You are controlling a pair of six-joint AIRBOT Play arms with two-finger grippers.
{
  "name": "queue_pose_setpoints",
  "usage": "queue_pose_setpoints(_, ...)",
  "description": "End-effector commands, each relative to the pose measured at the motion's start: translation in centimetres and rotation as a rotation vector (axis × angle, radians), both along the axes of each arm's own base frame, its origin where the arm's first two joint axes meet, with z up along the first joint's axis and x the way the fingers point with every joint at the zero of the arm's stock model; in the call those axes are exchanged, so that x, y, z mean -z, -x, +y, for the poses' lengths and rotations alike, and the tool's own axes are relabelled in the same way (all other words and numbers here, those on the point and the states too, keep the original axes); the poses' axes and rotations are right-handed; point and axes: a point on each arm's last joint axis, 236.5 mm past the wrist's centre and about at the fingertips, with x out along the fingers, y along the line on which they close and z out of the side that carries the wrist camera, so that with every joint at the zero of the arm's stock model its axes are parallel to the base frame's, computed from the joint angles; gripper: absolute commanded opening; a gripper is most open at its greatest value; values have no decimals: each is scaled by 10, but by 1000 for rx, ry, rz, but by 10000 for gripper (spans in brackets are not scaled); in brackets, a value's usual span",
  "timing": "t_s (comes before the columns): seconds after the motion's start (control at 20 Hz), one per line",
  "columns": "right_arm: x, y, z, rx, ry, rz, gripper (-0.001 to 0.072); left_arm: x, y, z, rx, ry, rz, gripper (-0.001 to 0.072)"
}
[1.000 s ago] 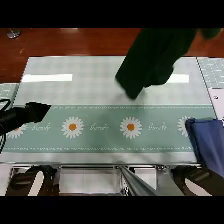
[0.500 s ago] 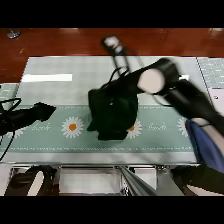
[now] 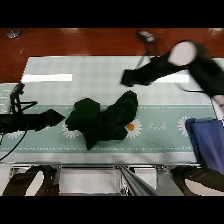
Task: Fold the shirts.
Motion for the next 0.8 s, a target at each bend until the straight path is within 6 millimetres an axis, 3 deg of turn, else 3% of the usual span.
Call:
queue_pose_setpoints(0.0,8,23,-151,282,160,43,620,43,26,10,66,-61,134,701)
queue_pose_setpoints(0.05,26,38,-171,346,150,79,619,57,28,9,44,-45,164,701)
queue_pose_setpoints(0.15,67,71,-176,425,56,159,619,72,27,-13,82,50,148,701)
queue_pose_setpoints(0.3,117,109,-140,424,-84,262,618,94,15,-30,53,89,112,701)
queue_pose_setpoints(0.45,142,120,-109,402,-136,284,618,93,-25,-41,-66,134,15,698)
queue_pose_setpoints(0.5,145,119,-101,398,-135,284,617,92,-32,-46,-78,149,-2,600)
queue_pose_setpoints(0.55,147,117,-90,391,-145,288,617,93,-31,-54,-14,136,-22,25)
queue_pose_setpoints(0.75,167,107,-56,352,-156,348,616,60,-31,-77,158,173,-62,27)
